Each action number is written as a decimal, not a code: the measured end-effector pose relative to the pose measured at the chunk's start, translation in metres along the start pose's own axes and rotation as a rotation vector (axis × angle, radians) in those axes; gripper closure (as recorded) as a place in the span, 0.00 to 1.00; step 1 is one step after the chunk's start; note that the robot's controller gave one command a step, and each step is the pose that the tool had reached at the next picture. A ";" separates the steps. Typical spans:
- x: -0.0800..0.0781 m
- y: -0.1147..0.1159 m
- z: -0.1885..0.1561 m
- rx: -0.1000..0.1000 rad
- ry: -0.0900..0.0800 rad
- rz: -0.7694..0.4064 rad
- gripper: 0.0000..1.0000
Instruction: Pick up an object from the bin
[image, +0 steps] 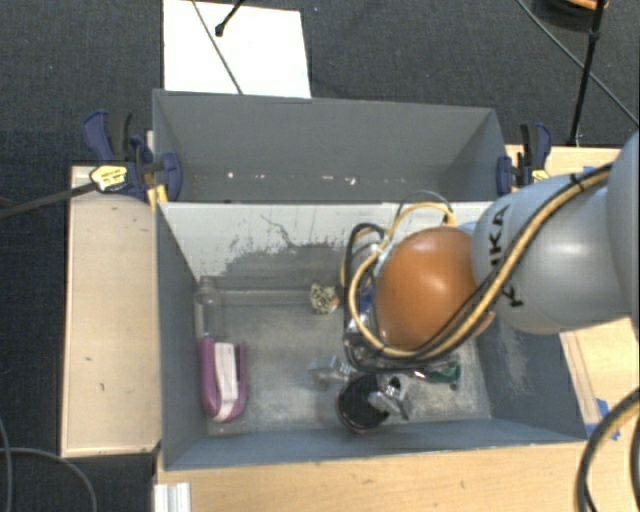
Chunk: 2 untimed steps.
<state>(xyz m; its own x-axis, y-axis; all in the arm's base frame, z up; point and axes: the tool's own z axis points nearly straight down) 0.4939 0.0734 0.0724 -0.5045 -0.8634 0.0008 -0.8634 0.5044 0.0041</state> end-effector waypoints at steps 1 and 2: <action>0.013 0.007 0.001 0.002 0.002 -0.443 0.00; 0.012 0.008 0.000 0.001 0.001 -0.435 1.00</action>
Offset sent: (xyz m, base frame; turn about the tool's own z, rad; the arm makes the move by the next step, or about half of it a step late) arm -0.0127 -0.0087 -0.0024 -0.4438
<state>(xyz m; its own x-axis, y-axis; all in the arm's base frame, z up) 0.4811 0.0667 0.0719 -0.0932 -0.9956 -0.0001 -0.9956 0.0932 0.0031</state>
